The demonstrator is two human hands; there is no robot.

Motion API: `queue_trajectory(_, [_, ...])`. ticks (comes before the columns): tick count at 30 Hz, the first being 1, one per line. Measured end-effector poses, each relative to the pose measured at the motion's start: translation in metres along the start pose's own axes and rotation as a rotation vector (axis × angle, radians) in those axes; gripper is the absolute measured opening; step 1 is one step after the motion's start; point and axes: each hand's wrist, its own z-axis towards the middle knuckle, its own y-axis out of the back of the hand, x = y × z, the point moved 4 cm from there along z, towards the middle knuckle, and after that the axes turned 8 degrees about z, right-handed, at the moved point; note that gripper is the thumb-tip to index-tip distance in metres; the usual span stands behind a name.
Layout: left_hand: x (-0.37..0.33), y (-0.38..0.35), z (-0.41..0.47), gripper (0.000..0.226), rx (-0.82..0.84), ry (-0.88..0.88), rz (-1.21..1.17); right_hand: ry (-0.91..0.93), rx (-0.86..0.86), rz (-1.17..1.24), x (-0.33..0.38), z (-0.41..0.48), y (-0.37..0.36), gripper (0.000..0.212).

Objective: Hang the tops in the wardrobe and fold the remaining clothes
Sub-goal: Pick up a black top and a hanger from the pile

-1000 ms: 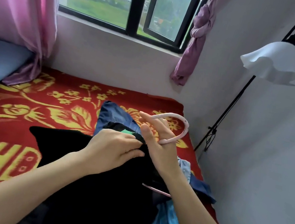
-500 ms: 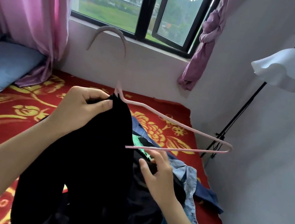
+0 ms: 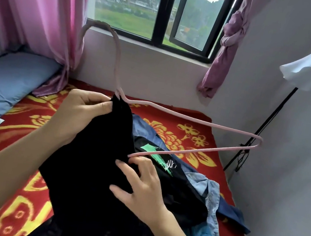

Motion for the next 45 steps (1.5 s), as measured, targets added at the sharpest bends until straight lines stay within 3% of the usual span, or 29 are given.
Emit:
queue_trajectory(3, [0.006, 0.000, -0.005, 0.011, -0.009, 0.037, -0.006, 0.203, 0.118, -0.233, 0.000, -0.015, -0.005, 0.054])
queue_trajectory(6, [0.015, 0.005, -0.005, 0.011, -0.009, 0.097, -0.040, 0.185, 0.033, -0.218, 0.006, -0.018, -0.003, 0.036])
queue_trajectory(9, [0.023, 0.017, -0.004, 0.011, -0.011, 0.137, -0.053, 0.101, -0.125, 0.078, 0.017, -0.011, 0.018, 0.031])
queue_trajectory(11, [0.027, 0.036, -0.002, 0.013, -0.042, 0.126, -0.037, 0.089, -0.170, 0.322, 0.030, -0.005, 0.037, 0.040])
queue_trajectory(13, [0.031, 0.058, -0.001, 0.016, -0.063, 0.088, 0.011, 0.080, -0.158, 0.587, 0.042, 0.002, 0.059, 0.042])
queue_trajectory(15, [0.032, 0.075, 0.000, 0.015, -0.058, -0.003, 0.117, 0.041, -0.020, 0.781, 0.044, 0.016, 0.077, 0.033])
queue_trajectory(17, [0.034, 0.085, 0.000, 0.021, -0.055, -0.111, 0.226, -0.093, 0.106, 0.707, 0.033, 0.025, 0.091, 0.031])
queue_trajectory(19, [0.036, 0.094, 0.001, 0.044, -0.099, -0.219, 0.383, -0.201, 0.189, 0.587, 0.023, 0.028, 0.102, 0.040])
queue_trajectory(20, [0.036, 0.098, 0.002, 0.057, -0.120, -0.286, 0.496, -0.166, 0.236, 0.515, 0.023, 0.028, 0.107, 0.043])
queue_trajectory(23, [0.033, 0.107, -0.001, 0.060, -0.163, -0.472, 0.795, 0.063, 0.359, 0.259, 0.035, 0.029, 0.112, 0.049])
queue_trajectory(29, [0.034, 0.114, 0.005, 0.065, -0.160, -0.645, 1.036, 0.204, 0.412, 0.015, 0.050, 0.033, 0.132, 0.056])
queue_trajectory(34, [0.037, 0.110, -0.004, 0.067, -0.144, -0.787, 1.234, 0.137, 0.438, 0.041, 0.042, 0.045, 0.139, 0.052])
queue_trajectory(40, [0.017, 0.069, -0.003, 0.065, -0.231, -0.756, 1.208, -0.278, 0.274, 0.352, 0.000, 0.097, 0.108, 0.035])
queue_trajectory(45, [0.000, 0.033, -0.022, 0.057, -0.301, -0.796, 1.169, -0.221, 0.334, 0.395, 0.010, 0.126, 0.060, 0.026])
